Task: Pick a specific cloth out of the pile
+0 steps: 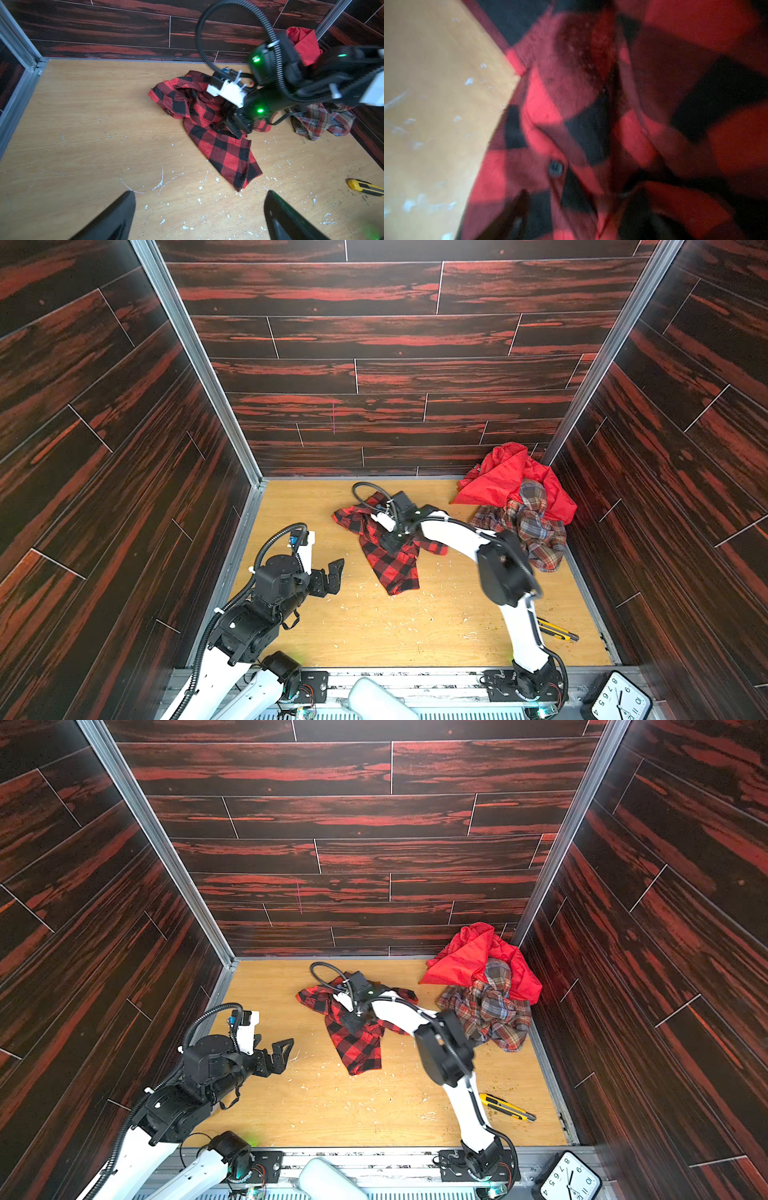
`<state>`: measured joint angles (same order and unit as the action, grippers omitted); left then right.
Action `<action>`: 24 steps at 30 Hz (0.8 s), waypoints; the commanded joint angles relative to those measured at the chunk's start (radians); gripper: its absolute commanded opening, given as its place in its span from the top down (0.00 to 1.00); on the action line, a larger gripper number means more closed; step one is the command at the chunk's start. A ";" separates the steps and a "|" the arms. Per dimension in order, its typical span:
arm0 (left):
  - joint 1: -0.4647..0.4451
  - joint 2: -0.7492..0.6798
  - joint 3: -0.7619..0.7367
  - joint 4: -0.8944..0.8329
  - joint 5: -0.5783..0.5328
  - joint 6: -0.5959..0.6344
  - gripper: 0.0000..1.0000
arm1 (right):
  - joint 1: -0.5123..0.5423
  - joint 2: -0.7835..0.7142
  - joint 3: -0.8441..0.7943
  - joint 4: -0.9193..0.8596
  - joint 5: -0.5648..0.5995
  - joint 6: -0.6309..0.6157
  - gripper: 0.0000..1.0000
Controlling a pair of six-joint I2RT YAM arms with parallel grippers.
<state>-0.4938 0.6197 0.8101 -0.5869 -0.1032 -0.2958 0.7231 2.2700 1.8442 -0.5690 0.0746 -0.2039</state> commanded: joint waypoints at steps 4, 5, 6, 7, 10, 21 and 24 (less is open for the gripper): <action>-0.003 -0.025 0.024 -0.038 -0.051 -0.025 0.01 | 0.016 0.224 0.401 -0.188 -0.029 0.024 1.00; -0.003 -0.032 0.032 -0.036 -0.059 -0.027 0.01 | 0.019 0.265 0.508 -0.208 -0.035 0.032 1.00; -0.003 -0.039 0.037 -0.036 -0.068 -0.029 0.01 | 0.024 0.304 0.618 -0.219 -0.042 0.034 1.00; -0.002 -0.046 0.045 -0.036 -0.077 -0.029 0.01 | 0.030 0.341 0.729 -0.219 -0.057 0.029 1.00; -0.003 -0.061 0.061 -0.040 -0.088 -0.022 0.01 | 0.033 0.299 0.759 -0.020 -0.140 0.120 1.00; -0.003 -0.071 0.016 -0.019 -0.098 -0.035 0.01 | 0.030 0.297 0.835 0.519 -0.299 0.440 1.00; -0.003 -0.069 -0.006 0.001 -0.092 -0.041 0.01 | 0.029 0.314 0.811 0.464 -0.230 0.435 1.00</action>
<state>-0.4938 0.5545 0.8299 -0.5999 -0.1905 -0.3252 0.7490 2.5752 2.6511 -0.1711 -0.1852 0.1680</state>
